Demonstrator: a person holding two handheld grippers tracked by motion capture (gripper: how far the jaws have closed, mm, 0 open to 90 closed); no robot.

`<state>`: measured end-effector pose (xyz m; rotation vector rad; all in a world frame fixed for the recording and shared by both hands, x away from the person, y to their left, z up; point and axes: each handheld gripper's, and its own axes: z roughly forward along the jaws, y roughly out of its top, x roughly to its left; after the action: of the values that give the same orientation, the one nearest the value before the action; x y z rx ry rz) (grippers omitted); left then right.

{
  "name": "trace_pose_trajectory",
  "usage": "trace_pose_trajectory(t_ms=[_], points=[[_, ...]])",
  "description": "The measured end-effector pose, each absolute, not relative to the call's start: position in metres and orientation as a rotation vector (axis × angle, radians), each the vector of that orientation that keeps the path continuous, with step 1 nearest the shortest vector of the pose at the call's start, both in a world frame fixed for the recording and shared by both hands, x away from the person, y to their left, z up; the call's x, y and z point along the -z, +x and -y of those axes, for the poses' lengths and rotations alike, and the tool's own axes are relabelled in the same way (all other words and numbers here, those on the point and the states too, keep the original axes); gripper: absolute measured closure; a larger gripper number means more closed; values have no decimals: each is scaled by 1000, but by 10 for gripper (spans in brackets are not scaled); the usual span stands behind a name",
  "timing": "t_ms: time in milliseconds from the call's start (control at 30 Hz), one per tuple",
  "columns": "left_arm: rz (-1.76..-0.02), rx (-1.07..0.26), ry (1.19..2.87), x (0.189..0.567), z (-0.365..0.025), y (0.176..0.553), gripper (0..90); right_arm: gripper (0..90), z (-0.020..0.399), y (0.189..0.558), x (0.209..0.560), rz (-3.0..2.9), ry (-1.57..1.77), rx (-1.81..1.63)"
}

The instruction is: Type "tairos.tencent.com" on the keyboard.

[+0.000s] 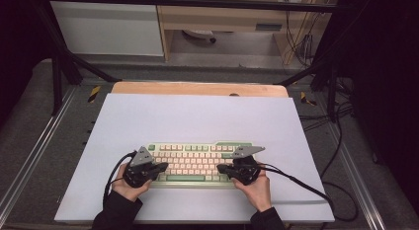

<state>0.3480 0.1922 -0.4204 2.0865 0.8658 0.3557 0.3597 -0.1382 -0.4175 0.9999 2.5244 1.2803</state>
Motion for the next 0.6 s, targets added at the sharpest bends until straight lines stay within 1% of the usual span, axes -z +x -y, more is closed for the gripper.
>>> trace_pose_trajectory(t_ms=[300, 600], points=[[-843, -339, 2118, 426, -178, 348, 896, 900, 138, 360, 417, -2525, 999, -1281], [-838, -334, 2129, 430, -175, 349, 896, 900, 138, 360, 417, -2524, 999, -1282]])
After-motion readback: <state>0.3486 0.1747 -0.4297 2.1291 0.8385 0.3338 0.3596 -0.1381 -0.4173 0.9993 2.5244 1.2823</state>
